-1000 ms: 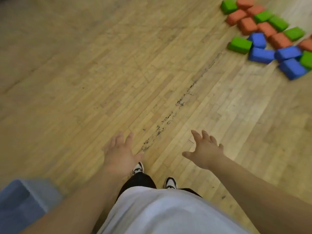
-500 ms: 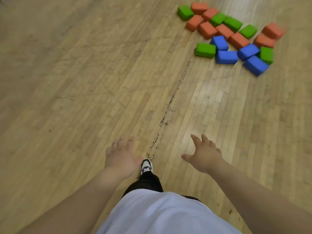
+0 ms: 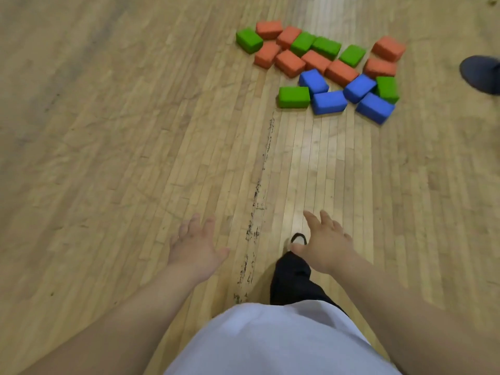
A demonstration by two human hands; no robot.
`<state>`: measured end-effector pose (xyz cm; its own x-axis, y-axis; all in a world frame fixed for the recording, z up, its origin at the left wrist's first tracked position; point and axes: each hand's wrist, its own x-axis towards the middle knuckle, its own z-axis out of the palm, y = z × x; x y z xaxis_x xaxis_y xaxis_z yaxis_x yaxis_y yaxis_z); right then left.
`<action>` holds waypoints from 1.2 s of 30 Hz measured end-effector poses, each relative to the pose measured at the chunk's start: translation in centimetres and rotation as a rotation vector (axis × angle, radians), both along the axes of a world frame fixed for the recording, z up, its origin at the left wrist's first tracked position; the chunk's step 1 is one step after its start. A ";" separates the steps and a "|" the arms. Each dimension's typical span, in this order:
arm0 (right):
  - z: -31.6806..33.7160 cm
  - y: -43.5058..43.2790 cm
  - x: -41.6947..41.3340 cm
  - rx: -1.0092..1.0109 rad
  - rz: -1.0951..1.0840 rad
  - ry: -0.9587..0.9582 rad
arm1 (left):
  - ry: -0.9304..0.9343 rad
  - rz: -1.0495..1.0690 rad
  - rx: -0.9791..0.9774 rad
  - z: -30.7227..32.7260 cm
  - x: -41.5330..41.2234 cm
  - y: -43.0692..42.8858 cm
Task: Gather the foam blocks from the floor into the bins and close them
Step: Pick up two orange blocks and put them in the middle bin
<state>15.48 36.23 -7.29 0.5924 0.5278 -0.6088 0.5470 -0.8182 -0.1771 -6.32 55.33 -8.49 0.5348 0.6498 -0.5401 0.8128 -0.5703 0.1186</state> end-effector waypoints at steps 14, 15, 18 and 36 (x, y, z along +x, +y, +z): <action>1.8 12.8 24.5 -0.030 0.201 -0.013 | 0.017 0.097 0.024 2.1 23.0 12.0; 2.1 14.0 26.0 -0.034 0.217 -0.013 | 0.015 0.106 0.014 2.3 24.3 12.7; 2.3 18.2 29.8 -0.011 0.221 -0.020 | 0.000 0.116 0.016 2.3 27.8 15.8; 1.6 51.9 48.1 0.018 0.054 -0.077 | -0.002 -0.037 0.014 1.8 48.3 53.8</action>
